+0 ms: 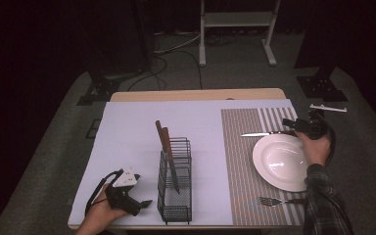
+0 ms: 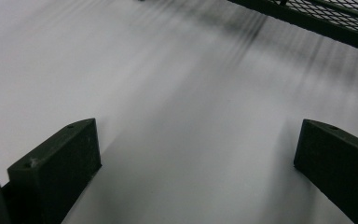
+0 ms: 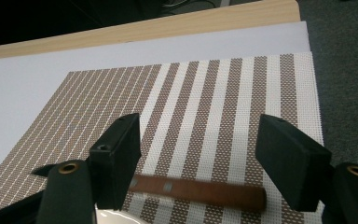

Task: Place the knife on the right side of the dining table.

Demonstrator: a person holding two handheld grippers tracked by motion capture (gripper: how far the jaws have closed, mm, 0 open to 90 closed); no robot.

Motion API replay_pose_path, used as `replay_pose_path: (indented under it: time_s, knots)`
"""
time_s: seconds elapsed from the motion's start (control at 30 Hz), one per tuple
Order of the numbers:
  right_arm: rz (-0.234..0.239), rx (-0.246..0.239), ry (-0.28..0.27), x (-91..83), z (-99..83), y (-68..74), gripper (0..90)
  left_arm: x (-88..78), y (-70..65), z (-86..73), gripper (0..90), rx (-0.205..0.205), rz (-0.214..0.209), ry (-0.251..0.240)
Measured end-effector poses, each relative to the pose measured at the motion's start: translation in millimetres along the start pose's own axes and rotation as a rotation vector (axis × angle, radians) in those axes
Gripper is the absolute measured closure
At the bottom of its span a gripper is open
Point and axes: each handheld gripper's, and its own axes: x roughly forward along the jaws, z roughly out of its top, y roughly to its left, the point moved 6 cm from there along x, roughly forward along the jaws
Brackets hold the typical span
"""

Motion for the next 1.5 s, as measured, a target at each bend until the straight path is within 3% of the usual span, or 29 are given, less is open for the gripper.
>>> replay_pose_path:
  time_s: [0.4, 0.67, 0.93, 1.0, 1.03, 1.13, 1.23, 1.5]
  knots:
    - [0.011, -0.021, -0.018, -0.6, 2.1, 5.1, 29.0, -0.1, -0.1, 0.0, 0.0, 0.0, 0.0, 0.001]
    - [0.047, -0.08, -0.038, -0.4, 9.1, 26.9, 25.3, -0.2, -0.1, -0.1, 0.0, 0.001, 0.001, 0.001]
    - [0.071, -0.16, -0.051, 1.8, 16.4, 59.6, 12.7, -0.2, -0.1, -0.1, 0.0, 0.001, 0.001, 0.001]
    - [0.091, -0.166, -0.051, 1.2, 16.9, 69.3, 11.9, -0.2, -0.1, -0.1, 0.0, 0.001, 0.001, 0.001]
    - [0.108, -0.193, -0.047, 0.4, 16.5, 80.4, 9.7, -0.2, -0.1, -0.1, 0.0, 0.001, 0.001, 0.001]
    - [0.122, -0.225, -0.042, 0.0, 15.3, 92.1, 7.5, -0.2, -0.1, -0.1, 0.0, 0.001, 0.001, 0.001]
    - [0.14, -0.271, -0.022, -0.2, 11.3, 110.4, 1.2, -0.2, -0.1, -0.1, 0.0, 0.001, 0.001, 0.001]
    - [0.192, -0.376, 0.043, -0.8, -6.5, 156.3, 0.0, -0.2, -0.1, -0.1, 0.0, 0.001, 0.001, 0.001]
